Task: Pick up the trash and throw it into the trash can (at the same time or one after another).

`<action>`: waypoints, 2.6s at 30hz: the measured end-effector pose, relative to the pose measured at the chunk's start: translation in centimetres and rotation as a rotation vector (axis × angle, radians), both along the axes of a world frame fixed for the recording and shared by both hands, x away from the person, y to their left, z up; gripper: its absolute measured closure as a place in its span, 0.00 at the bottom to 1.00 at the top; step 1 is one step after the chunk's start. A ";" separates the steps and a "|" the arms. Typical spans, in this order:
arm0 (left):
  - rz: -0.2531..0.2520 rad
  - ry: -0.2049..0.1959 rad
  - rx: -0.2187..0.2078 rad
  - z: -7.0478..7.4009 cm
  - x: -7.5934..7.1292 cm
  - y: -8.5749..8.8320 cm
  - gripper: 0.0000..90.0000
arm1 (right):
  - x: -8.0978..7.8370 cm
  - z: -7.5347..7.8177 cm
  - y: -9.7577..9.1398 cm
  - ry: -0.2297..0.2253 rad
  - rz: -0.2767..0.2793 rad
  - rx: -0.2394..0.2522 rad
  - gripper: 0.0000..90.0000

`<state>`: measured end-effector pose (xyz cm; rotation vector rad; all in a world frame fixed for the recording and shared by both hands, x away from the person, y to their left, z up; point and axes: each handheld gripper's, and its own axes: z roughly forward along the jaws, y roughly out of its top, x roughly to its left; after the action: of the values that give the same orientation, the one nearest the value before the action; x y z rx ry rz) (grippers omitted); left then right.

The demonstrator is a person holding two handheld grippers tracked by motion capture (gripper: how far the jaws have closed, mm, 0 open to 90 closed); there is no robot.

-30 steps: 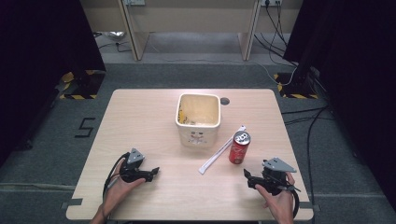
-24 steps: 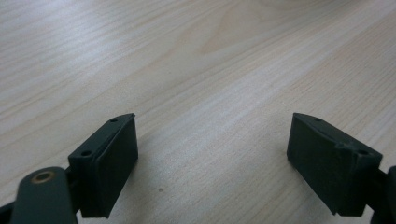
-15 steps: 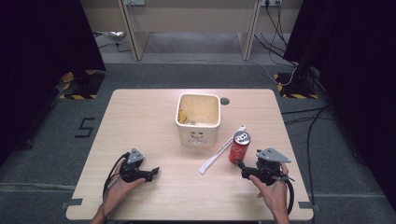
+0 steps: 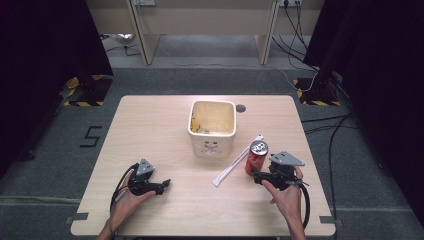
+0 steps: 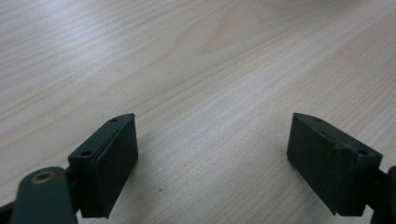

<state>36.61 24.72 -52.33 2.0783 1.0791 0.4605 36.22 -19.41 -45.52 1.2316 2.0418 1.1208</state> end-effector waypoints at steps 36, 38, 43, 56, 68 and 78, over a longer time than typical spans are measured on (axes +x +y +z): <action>-0.004 0.001 0.003 0.0 0.0 0.0 0.17 | 1.9 -1.8 1.3 0.022 0.017 -0.013 0.37; -0.004 0.001 0.002 0.0 0.0 0.0 0.17 | 1.9 -1.8 1.3 0.019 0.018 -0.013 0.37; -0.003 0.001 0.002 0.0 0.0 0.0 0.17 | 1.8 -1.8 1.2 0.016 0.012 -0.010 0.37; -0.004 0.001 0.002 0.0 0.0 0.0 0.17 | 1.3 -0.3 0.8 -0.015 0.002 0.005 0.38; -0.003 0.001 0.001 0.0 0.0 0.0 0.17 | 1.2 2.4 0.7 -0.047 -0.002 0.008 0.38; -0.003 0.001 0.001 0.0 0.0 0.0 0.17 | 1.6 4.1 0.7 -0.059 -0.007 0.020 0.38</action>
<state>36.61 24.73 -52.33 2.0808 1.0766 0.4590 37.80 -18.68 -41.38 1.1997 1.9863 1.1631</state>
